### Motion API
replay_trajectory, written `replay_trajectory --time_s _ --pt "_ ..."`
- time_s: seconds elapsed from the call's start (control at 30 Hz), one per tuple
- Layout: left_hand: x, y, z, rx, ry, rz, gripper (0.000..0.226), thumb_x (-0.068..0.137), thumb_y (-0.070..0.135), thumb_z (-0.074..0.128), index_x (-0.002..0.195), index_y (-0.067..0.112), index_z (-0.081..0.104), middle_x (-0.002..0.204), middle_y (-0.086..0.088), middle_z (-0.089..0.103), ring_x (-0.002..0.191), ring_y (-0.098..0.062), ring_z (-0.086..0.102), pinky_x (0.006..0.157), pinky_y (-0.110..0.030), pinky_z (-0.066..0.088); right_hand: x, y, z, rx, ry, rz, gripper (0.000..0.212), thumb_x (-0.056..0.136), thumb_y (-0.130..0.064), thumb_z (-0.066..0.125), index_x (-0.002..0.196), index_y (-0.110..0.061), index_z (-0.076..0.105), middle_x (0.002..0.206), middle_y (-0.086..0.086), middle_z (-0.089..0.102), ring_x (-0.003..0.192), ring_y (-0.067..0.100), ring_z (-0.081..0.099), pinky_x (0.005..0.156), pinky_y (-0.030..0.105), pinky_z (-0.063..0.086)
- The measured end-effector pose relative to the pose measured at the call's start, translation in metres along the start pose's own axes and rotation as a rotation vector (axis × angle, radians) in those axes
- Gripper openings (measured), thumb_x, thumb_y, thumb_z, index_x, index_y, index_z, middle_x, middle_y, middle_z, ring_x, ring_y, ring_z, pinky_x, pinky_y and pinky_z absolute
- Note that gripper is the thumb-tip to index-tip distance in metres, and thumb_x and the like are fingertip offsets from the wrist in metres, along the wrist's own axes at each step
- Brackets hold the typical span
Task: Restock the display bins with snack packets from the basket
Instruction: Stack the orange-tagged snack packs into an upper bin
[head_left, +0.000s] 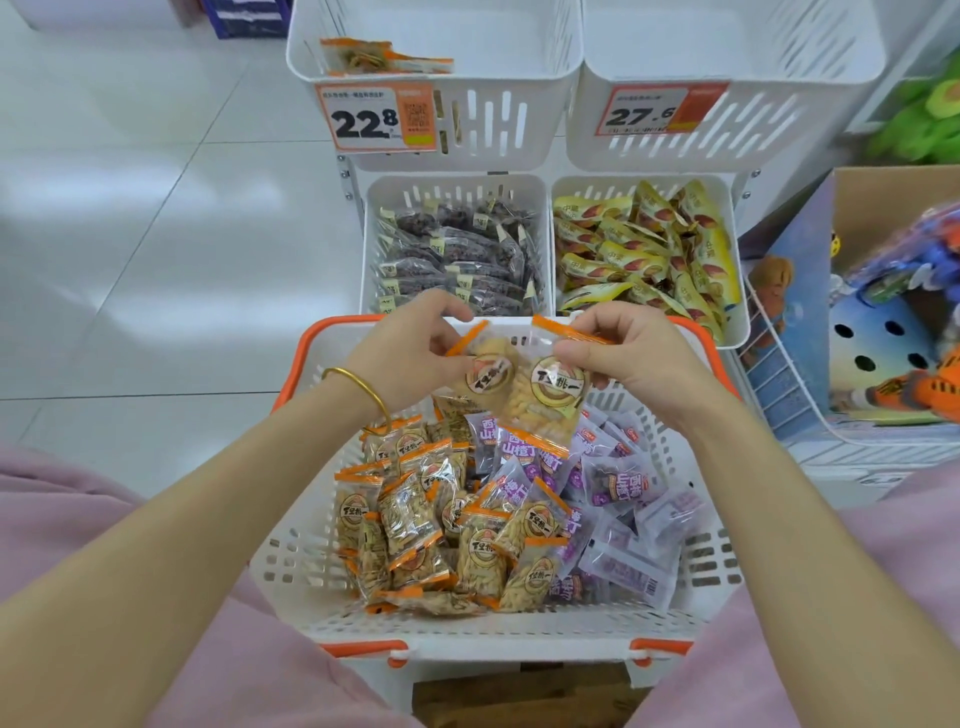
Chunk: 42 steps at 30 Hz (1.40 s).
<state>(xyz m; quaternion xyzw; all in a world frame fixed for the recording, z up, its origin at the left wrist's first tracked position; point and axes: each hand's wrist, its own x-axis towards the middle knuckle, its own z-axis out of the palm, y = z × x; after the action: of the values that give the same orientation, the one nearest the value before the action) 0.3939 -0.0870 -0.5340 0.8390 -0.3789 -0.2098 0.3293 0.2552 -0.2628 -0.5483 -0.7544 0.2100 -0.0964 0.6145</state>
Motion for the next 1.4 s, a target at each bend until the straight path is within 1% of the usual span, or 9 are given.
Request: replay_trajectory --time_s 0.2,0.4,0.63,0.83,0.93,1.03,1.2,1.33,1.4 --pt "0.004 0.004 0.002 -0.181 0.097 -0.011 0.025 0.085 0.014 0.067 0.106 0.019 0.054 0.100 -0.007 0.064 0.075 -0.017 0.062 0.058 -0.017 0.052 0.001 -0.004 0.012 -0.019 -0.049 -0.042 0.010 0.076 -0.010 0.074 0.068 -0.011 0.068 0.097 -0.002 0.065 0.075 -0.002 0.060 0.065 0.012 0.047" --pt "0.005 0.010 0.003 -0.465 0.062 -0.084 0.019 0.086 0.011 0.065 0.097 0.022 0.054 0.096 -0.031 0.063 0.077 -0.025 0.066 0.057 -0.024 0.057 0.003 -0.002 0.022 0.116 -0.054 0.013 0.009 0.080 -0.011 0.070 0.076 -0.016 0.064 0.075 0.005 0.065 0.069 0.016 0.057 0.064 0.027 0.043" --pt "0.003 0.014 0.005 -0.789 -0.025 -0.151 0.026 0.088 0.013 0.061 0.113 0.008 0.056 0.098 -0.008 0.070 0.089 -0.020 0.068 0.081 -0.034 0.056 0.007 -0.005 0.027 0.161 0.153 -0.105 0.011 0.088 -0.011 0.064 0.081 -0.017 0.058 0.072 -0.003 0.060 0.059 0.000 0.055 0.053 0.012 0.041" --pt "-0.004 0.013 0.019 -0.575 -0.249 -0.073 0.067 0.079 0.021 0.073 0.132 0.030 0.035 0.110 -0.009 0.065 0.095 -0.026 0.067 0.080 -0.039 0.057 0.009 -0.004 0.036 0.154 0.263 -0.176 0.012 0.088 -0.017 0.064 0.082 -0.025 0.058 0.077 -0.006 0.059 0.071 0.006 0.058 0.062 0.019 0.046" --pt "-0.002 0.011 0.015 -0.531 -0.222 0.005 0.063 0.082 0.010 0.070 0.131 0.029 0.036 0.108 -0.015 0.065 0.096 -0.029 0.065 0.080 -0.038 0.057 0.009 -0.005 0.040 0.119 0.268 -0.202 0.013 0.088 -0.023 0.066 0.091 -0.031 0.055 0.092 -0.007 0.059 0.090 0.010 0.059 0.077 0.033 0.052" --pt "0.002 0.010 0.008 -0.440 -0.290 0.064 0.065 0.086 0.014 0.066 0.134 0.037 0.030 0.117 -0.004 0.060 0.105 -0.020 0.061 0.089 -0.039 0.054 0.013 -0.013 0.036 0.085 0.258 -0.128 0.028 0.085 -0.027 0.068 0.103 -0.036 0.049 0.113 -0.006 0.054 0.107 0.015 0.055 0.079 0.030 0.054" --pt "0.028 0.014 -0.028 -0.220 -0.343 0.132 0.083 0.082 0.023 0.066 0.146 0.029 0.013 0.130 0.000 0.051 0.114 -0.019 0.055 0.094 -0.043 0.049 0.035 -0.053 0.027 -0.096 0.052 -0.133 0.012 0.088 -0.032 0.061 0.091 -0.020 0.063 0.079 0.009 0.061 0.061 0.013 0.056 0.054 0.025 0.049" --pt "0.060 0.021 -0.070 -0.156 -0.193 0.172 0.077 0.085 0.006 0.063 0.146 0.017 0.016 0.119 0.004 0.054 0.102 -0.008 0.058 0.086 -0.025 0.051 0.071 -0.099 0.007 -0.176 -0.150 -0.101 0.022 0.080 -0.039 0.067 0.099 -0.029 0.065 0.087 0.015 0.062 0.070 0.018 0.058 0.054 0.028 0.047" --pt "0.076 0.026 -0.089 -0.116 -0.094 0.221 0.076 0.084 0.003 0.064 0.145 0.014 0.019 0.117 0.003 0.055 0.096 -0.006 0.057 0.082 -0.017 0.047 0.094 -0.123 0.004 -0.146 -0.186 -0.134 0.016 0.083 -0.024 0.068 0.098 -0.023 0.065 0.084 0.015 0.066 0.069 0.020 0.063 0.048 0.027 0.046"
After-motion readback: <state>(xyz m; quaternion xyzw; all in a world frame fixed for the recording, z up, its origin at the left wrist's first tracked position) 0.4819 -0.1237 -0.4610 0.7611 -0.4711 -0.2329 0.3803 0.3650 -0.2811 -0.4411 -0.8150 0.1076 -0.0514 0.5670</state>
